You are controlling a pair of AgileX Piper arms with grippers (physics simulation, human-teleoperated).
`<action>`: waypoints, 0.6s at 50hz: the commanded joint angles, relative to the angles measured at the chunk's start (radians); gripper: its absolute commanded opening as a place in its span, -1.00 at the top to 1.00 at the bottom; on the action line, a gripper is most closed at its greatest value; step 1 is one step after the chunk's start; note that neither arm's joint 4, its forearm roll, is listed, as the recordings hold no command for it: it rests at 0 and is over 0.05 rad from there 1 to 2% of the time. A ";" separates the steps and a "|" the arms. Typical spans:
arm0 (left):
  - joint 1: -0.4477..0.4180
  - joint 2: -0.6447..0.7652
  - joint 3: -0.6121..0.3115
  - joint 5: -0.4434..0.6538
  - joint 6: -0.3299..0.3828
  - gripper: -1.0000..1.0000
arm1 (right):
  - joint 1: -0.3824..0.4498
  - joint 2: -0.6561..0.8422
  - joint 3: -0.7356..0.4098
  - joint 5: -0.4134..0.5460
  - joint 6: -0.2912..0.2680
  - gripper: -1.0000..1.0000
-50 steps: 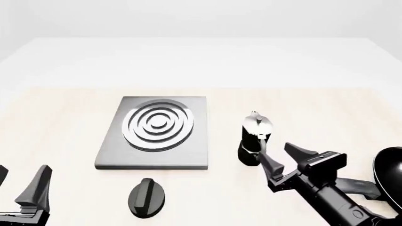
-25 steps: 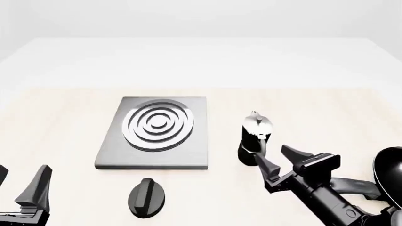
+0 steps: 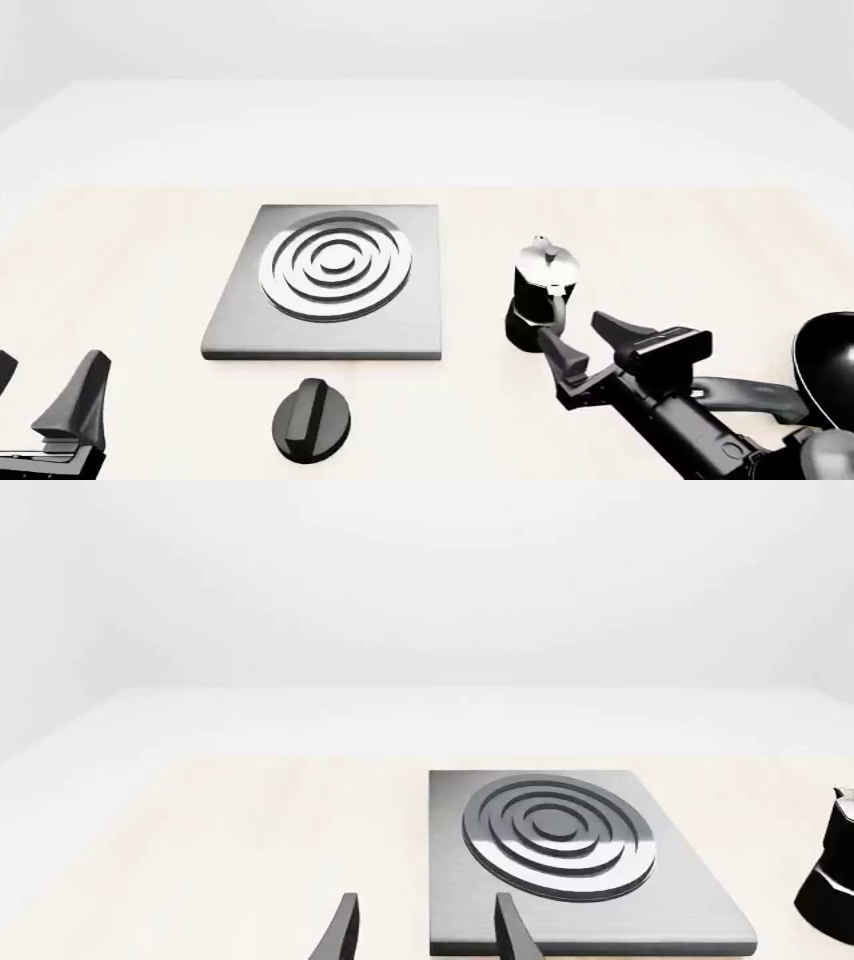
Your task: Put the moka pot on the stove.
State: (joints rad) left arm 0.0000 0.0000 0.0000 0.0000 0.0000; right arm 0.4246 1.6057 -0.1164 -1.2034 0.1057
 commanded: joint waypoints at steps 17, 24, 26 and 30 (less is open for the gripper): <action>0.000 0.000 0.000 0.000 0.000 -1.00 | 0.009 0.050 -0.028 -0.014 0.012 -1.00; 0.000 0.000 0.000 0.000 0.000 -1.00 | 0.009 0.055 -0.032 -0.011 0.014 -1.00; 0.000 0.000 0.000 0.000 0.000 -1.00 | 0.009 0.056 -0.032 -0.012 0.014 -1.00; 0.000 0.000 0.000 0.000 0.000 -1.00 | 0.009 0.062 -0.035 -0.012 0.016 -1.00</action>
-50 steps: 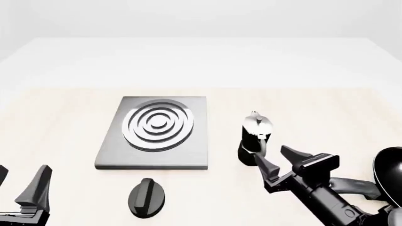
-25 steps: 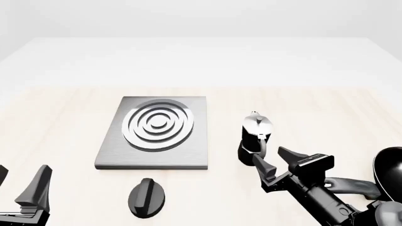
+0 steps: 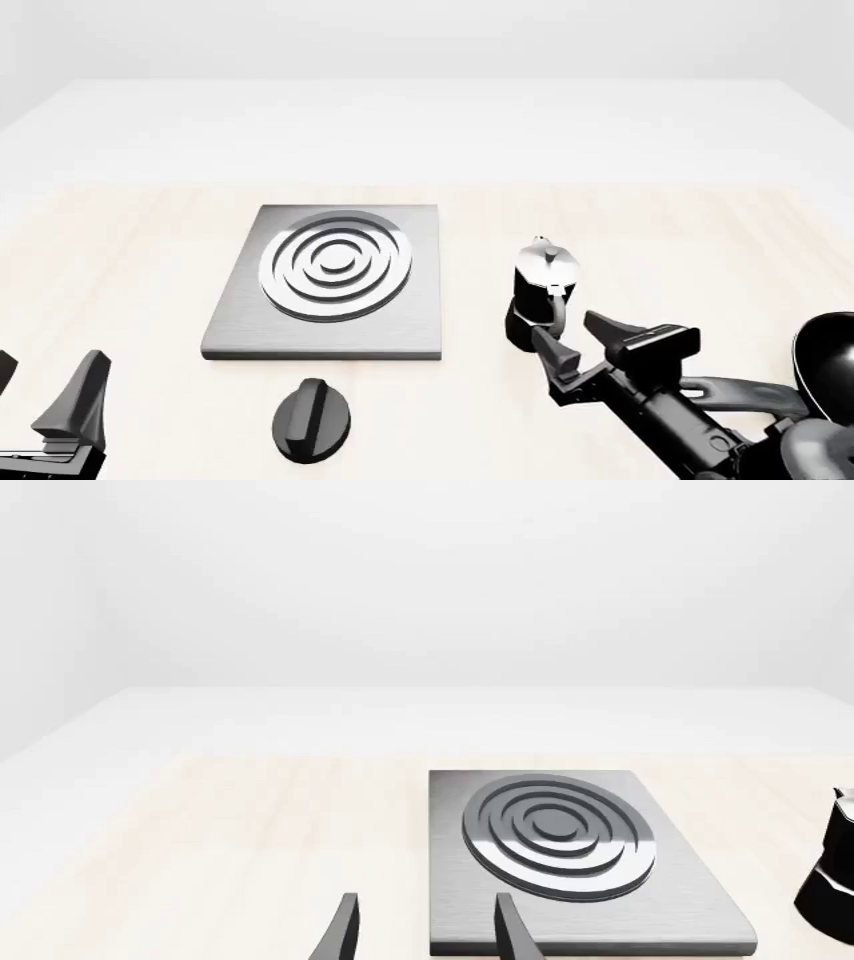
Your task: Put the moka pot on the stove.
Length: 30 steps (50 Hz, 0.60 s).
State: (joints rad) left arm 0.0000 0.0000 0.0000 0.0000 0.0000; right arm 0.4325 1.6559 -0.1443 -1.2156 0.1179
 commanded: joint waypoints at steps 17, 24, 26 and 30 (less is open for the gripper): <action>0.000 0.000 0.000 0.000 0.000 -1.00 | 0.004 0.011 -0.010 0.000 0.002 1.00; 0.000 0.000 0.000 0.000 0.000 -1.00 | 0.003 0.002 -0.005 0.000 -0.002 1.00; 0.000 0.000 0.000 0.000 0.000 -1.00 | 0.004 0.000 -0.004 0.000 -0.002 1.00; 0.000 0.000 0.000 0.000 0.000 -1.00 | 0.003 -0.005 -0.003 0.001 -0.004 1.00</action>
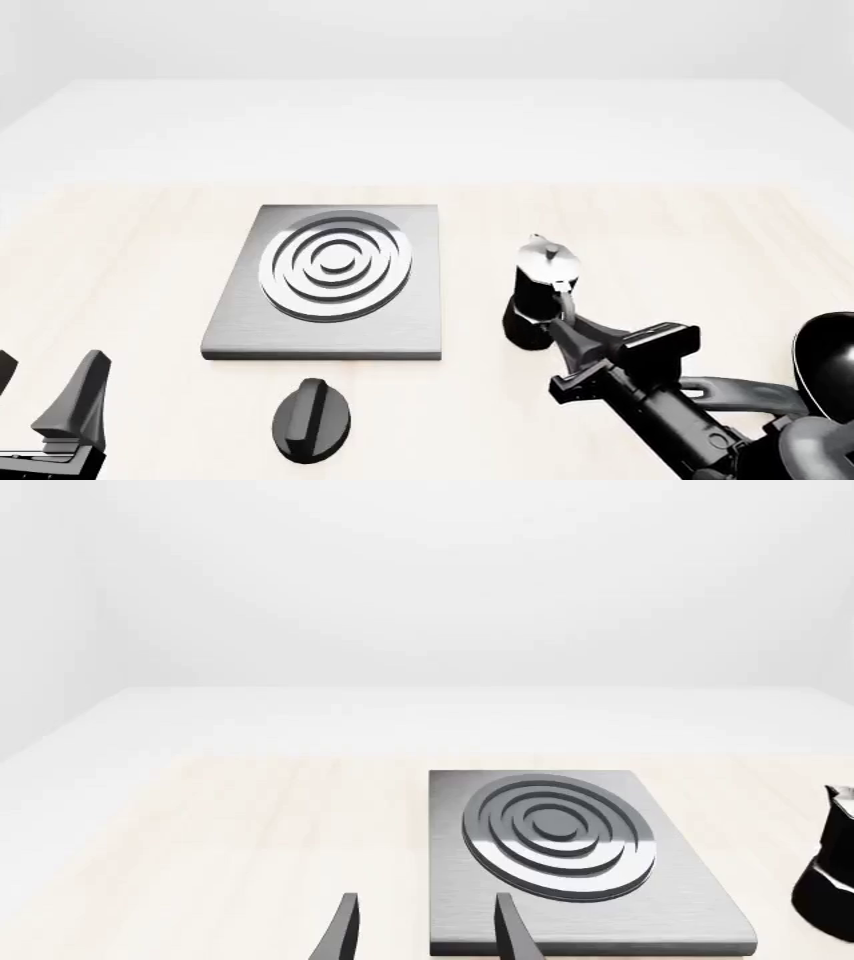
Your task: Put the moka pot on the stove.
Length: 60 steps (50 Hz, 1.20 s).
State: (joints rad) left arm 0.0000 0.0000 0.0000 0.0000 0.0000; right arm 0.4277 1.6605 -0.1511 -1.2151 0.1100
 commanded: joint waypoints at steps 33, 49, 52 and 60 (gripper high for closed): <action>0.000 0.000 0.000 0.000 0.000 -1.00 | -0.006 -0.360 0.011 0.263 -0.050 1.00; 0.000 0.000 0.000 0.000 0.000 -1.00 | -0.011 -0.518 -0.049 0.434 -0.077 1.00; 0.000 0.000 0.000 0.000 0.000 -1.00 | -0.013 -0.532 -0.061 0.450 -0.081 1.00; 0.000 0.000 0.000 0.000 0.000 -1.00 | -0.018 -0.574 -0.105 0.503 -0.095 1.00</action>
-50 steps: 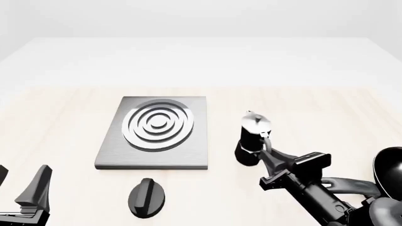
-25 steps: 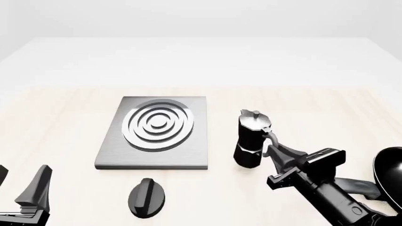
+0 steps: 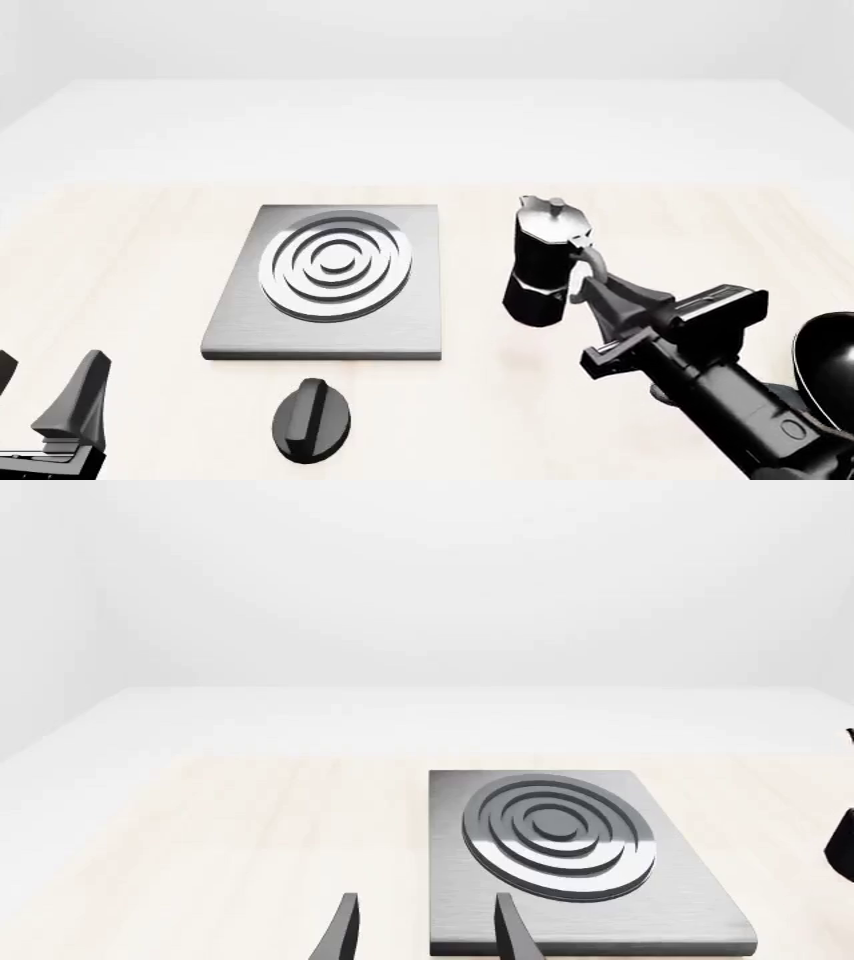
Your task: Put the moka pot on the stove.
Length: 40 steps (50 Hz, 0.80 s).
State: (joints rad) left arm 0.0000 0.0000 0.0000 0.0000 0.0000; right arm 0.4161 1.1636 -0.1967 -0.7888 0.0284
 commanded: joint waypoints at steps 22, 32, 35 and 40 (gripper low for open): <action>0.000 0.000 0.000 0.000 0.000 -1.00 | 0.027 -0.033 -0.272 0.181 -0.049 1.00; 0.000 0.000 0.000 0.000 0.000 -1.00 | 0.047 0.042 -0.359 0.176 -0.061 1.00; 0.000 0.000 0.000 0.000 0.000 -1.00 | 0.046 0.072 -0.399 0.174 -0.061 1.00; 0.000 0.000 0.000 0.000 0.000 -1.00 | 0.050 0.107 -0.432 0.164 -0.061 1.00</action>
State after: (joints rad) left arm 0.0000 0.0000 0.0000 0.0000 0.0000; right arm 0.4561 1.2101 -0.5339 -0.6165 -0.0317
